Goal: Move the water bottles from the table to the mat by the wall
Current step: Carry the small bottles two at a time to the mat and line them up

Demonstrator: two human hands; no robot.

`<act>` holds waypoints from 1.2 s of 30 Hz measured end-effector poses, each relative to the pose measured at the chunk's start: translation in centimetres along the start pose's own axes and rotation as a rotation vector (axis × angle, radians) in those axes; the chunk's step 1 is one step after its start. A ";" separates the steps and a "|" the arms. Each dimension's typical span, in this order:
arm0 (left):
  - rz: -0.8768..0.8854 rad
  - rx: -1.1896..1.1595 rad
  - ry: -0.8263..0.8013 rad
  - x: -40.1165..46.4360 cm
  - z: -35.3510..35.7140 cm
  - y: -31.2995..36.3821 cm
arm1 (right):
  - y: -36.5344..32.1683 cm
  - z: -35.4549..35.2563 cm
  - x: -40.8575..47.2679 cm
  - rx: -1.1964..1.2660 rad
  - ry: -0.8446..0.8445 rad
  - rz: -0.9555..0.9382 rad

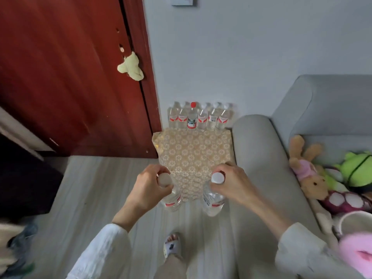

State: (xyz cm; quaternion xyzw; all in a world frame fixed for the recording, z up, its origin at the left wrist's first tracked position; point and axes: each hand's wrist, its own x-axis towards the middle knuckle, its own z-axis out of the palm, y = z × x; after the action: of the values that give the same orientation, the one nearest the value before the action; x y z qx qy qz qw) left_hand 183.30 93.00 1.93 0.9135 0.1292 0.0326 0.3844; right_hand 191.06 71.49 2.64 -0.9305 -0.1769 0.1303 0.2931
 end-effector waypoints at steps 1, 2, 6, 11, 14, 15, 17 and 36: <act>-0.007 -0.002 -0.010 2.3 -0.2 -0.5 | -0.2 0.2 2.0 -0.001 -0.011 0.003; -0.012 -0.003 -0.020 4.6 -0.4 -0.9 | -0.4 0.2 4.1 -0.001 -0.017 0.004; -0.041 0.022 -0.059 12.7 -0.8 -1.7 | -1.0 -0.3 11.9 0.010 -0.004 0.026; -0.128 0.020 -0.030 22.0 -0.7 -3.3 | -0.6 -0.3 21.7 0.022 -0.010 0.039; -0.201 -0.002 -0.022 27.2 0.7 -4.8 | 0.6 0.9 27.4 0.049 -0.033 0.039; -0.231 -0.006 -0.021 28.8 1.3 -5.4 | 1.1 1.4 29.2 0.039 -0.042 0.045; -0.283 -0.001 -0.023 31.8 2.9 -6.8 | 2.3 2.7 32.5 0.029 -0.070 0.058; -0.397 0.006 -0.074 48.4 11.8 -14.9 | 8.0 14.0 50.8 0.099 -0.143 0.218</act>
State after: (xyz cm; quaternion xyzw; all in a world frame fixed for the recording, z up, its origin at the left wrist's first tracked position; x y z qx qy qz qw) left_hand 228.76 107.41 -18.89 0.8719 0.2926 -0.0778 0.3848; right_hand 234.09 92.94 -20.27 -0.9169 -0.0884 0.2358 0.3096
